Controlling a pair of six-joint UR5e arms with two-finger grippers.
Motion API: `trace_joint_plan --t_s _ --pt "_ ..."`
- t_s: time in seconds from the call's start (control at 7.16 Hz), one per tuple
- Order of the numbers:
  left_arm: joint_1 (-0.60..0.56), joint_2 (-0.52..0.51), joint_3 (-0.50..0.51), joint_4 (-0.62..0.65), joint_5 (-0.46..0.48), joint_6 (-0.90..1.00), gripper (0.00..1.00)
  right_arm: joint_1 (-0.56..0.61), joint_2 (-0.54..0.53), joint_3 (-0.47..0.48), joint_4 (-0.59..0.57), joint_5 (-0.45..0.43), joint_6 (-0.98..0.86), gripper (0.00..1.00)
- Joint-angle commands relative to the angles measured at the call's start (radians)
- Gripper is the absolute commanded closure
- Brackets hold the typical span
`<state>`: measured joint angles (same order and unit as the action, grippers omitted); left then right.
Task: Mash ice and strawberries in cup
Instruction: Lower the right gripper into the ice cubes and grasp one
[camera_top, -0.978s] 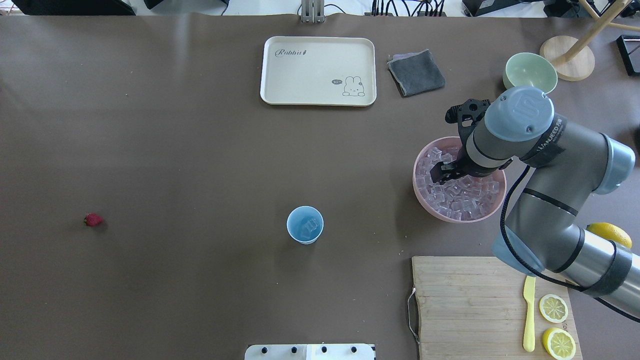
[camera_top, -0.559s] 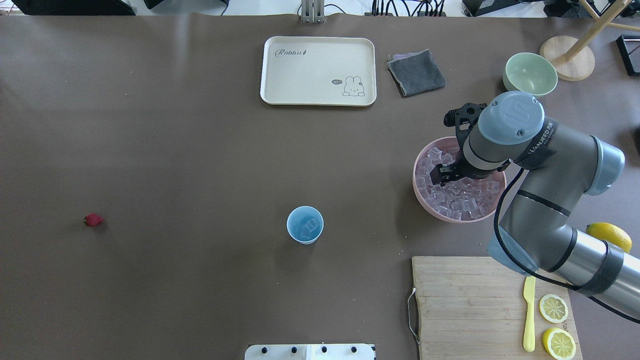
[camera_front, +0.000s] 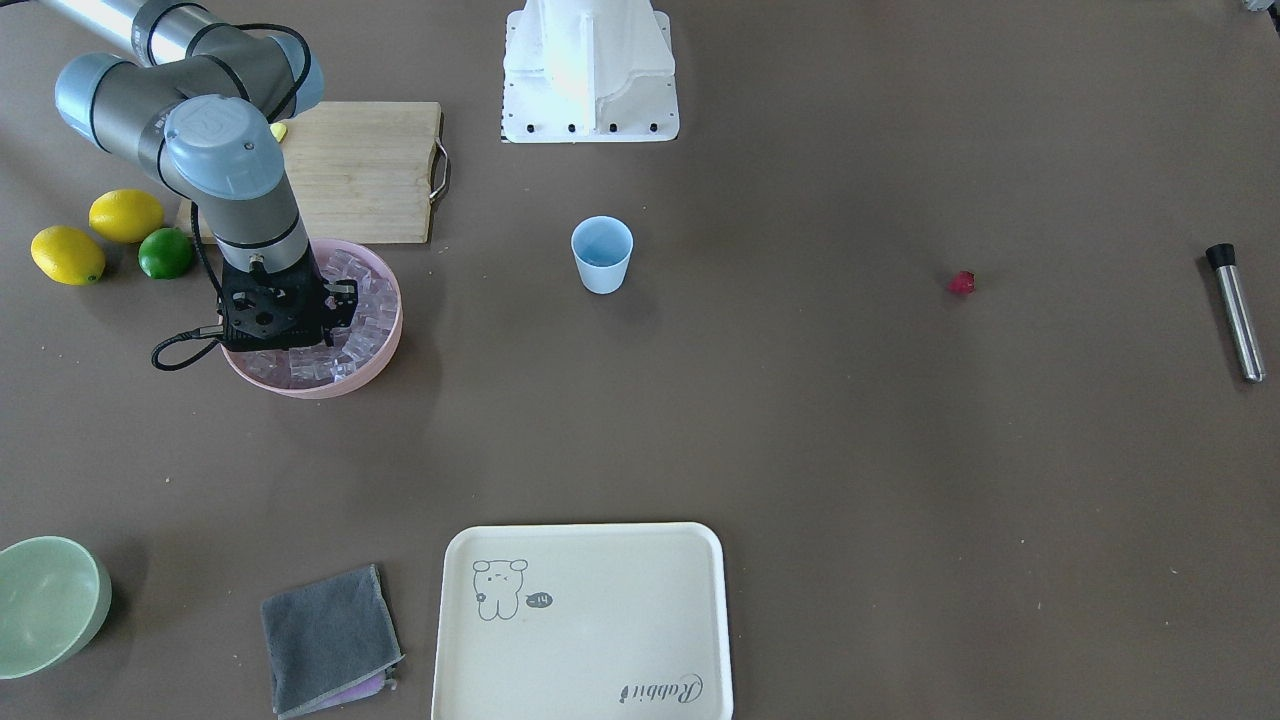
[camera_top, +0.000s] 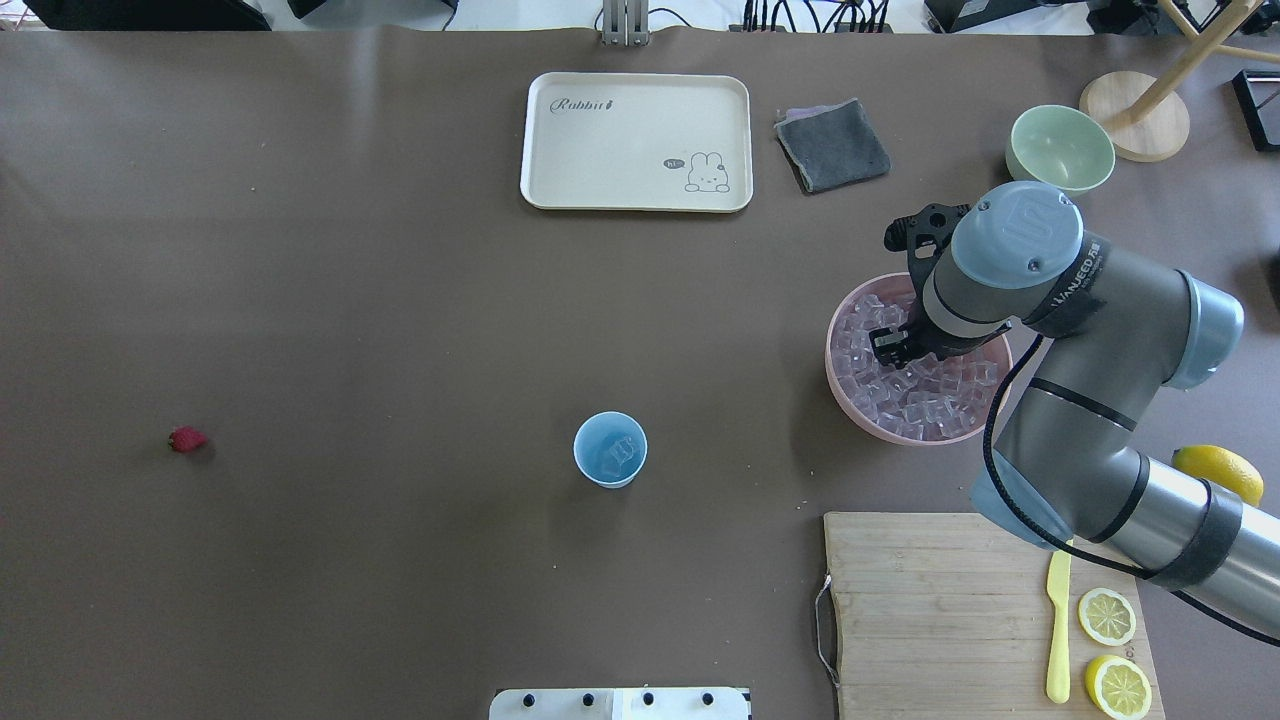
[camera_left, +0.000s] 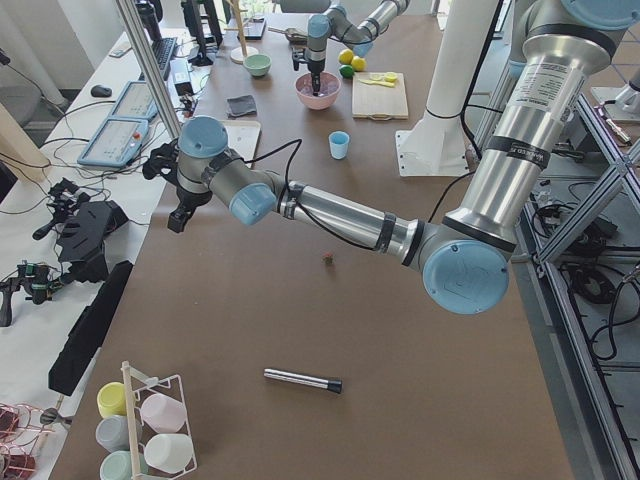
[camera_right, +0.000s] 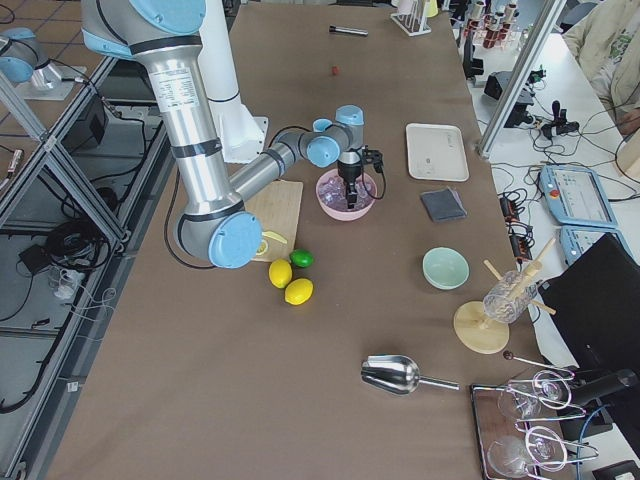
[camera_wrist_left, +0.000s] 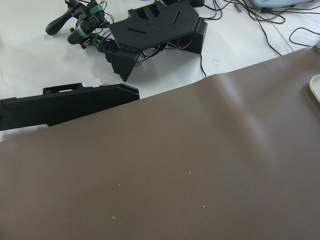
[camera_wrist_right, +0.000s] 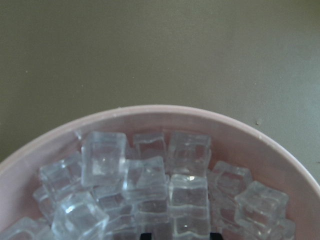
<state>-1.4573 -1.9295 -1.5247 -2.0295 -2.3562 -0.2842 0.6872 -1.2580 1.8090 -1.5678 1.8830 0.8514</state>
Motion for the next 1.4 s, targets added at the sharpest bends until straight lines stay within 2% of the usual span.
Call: trace_joint_plan --t_s 0.0,0.56,0.98,1.26 --pt "0.0 0.0 0.001 0.002 0.0 0.0 0.02 0.021 -0.001 0.022 -0.001 0.01 0.0 1.0" --pt "0.002 -0.011 0.026 0.0 0.0 0.0 0.02 0.028 0.003 0.09 -0.081 0.011 0.002 1.0" --pt "0.003 -0.016 0.029 0.0 -0.001 -0.001 0.02 0.043 0.003 0.196 -0.159 0.005 0.002 1.0" --pt "0.003 -0.016 0.002 0.0 -0.008 -0.009 0.02 0.07 0.066 0.2 -0.158 0.002 0.002 1.0"
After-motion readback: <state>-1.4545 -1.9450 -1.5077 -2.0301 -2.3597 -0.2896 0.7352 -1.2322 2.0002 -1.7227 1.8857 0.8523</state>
